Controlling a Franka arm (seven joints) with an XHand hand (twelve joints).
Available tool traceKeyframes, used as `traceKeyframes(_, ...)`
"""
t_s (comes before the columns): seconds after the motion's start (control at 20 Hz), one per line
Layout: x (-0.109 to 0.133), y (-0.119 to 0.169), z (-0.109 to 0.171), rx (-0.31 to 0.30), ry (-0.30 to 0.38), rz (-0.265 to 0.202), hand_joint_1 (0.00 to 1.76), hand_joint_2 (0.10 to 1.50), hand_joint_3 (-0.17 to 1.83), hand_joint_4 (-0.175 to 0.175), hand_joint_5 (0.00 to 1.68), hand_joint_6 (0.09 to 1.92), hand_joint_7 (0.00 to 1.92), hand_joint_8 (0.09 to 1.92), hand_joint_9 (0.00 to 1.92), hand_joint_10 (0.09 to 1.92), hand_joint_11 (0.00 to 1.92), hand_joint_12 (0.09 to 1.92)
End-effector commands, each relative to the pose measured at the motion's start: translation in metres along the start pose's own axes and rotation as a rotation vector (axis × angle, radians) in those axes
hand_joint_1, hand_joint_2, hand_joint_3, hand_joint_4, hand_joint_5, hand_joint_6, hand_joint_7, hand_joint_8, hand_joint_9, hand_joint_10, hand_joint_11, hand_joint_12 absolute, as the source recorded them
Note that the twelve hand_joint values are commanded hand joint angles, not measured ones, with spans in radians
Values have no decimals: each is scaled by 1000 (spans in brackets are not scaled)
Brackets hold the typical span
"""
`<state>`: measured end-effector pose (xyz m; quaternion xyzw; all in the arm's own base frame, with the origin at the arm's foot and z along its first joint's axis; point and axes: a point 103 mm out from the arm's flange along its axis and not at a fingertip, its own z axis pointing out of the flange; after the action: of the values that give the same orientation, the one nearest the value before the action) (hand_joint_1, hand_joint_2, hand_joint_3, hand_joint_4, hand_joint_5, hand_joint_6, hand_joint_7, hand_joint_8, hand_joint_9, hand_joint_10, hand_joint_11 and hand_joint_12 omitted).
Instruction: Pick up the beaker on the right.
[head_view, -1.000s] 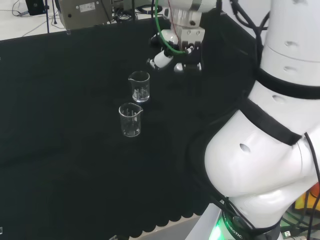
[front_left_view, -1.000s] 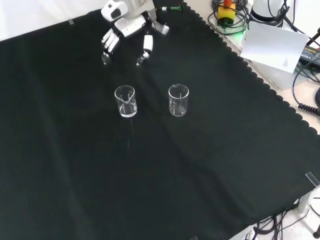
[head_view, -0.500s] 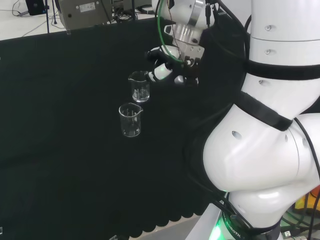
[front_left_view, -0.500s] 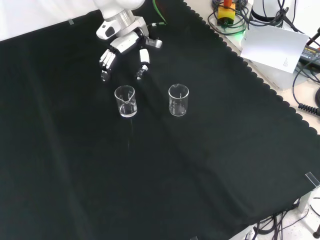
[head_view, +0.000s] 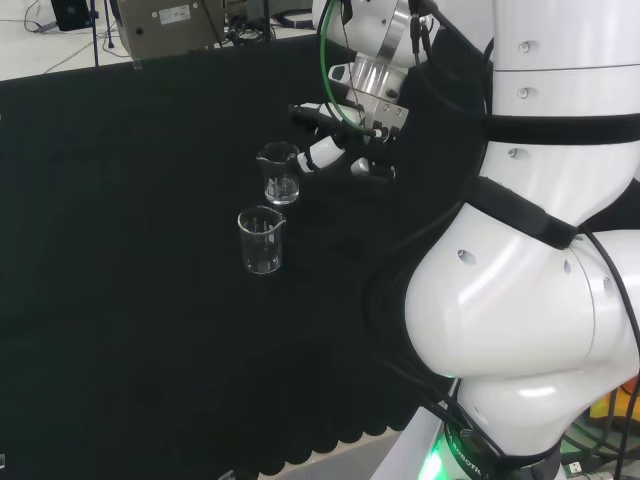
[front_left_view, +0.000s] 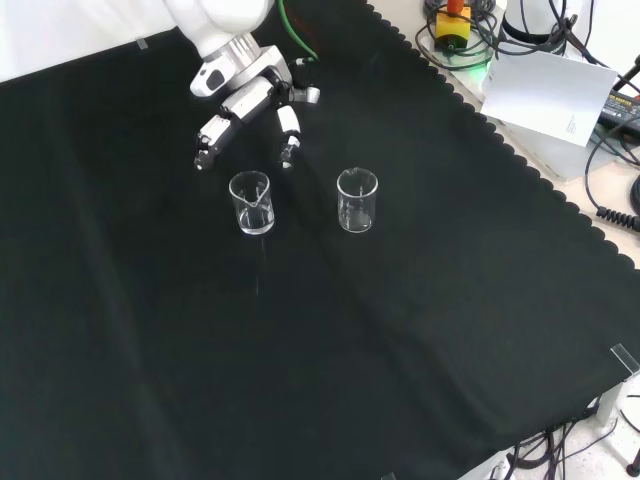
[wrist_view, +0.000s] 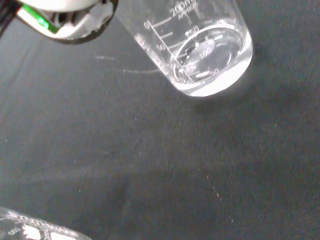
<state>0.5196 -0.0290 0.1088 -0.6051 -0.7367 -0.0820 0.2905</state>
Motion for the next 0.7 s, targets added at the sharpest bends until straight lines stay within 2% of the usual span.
traceKeyframes(0.05,-5,6,19,10,65,-31,791,518,596,-34,86,87,0,412,69,651,0,1222)
traceKeyframes(0.2,-9,7,25,-20,99,-36,795,521,586,-36,101,87,0,454,78,654,0,1219)
traceKeyframes(0.35,-10,8,28,-48,127,-50,859,519,592,-43,262,87,133,580,256,660,0,1328)
traceKeyframes(0.45,-10,9,31,-58,155,-63,900,520,601,-44,341,87,173,623,309,650,0,1365)
traceKeyframes(0.7,-8,13,38,-64,173,-84,937,516,629,-45,364,87,183,640,312,632,0,1377)
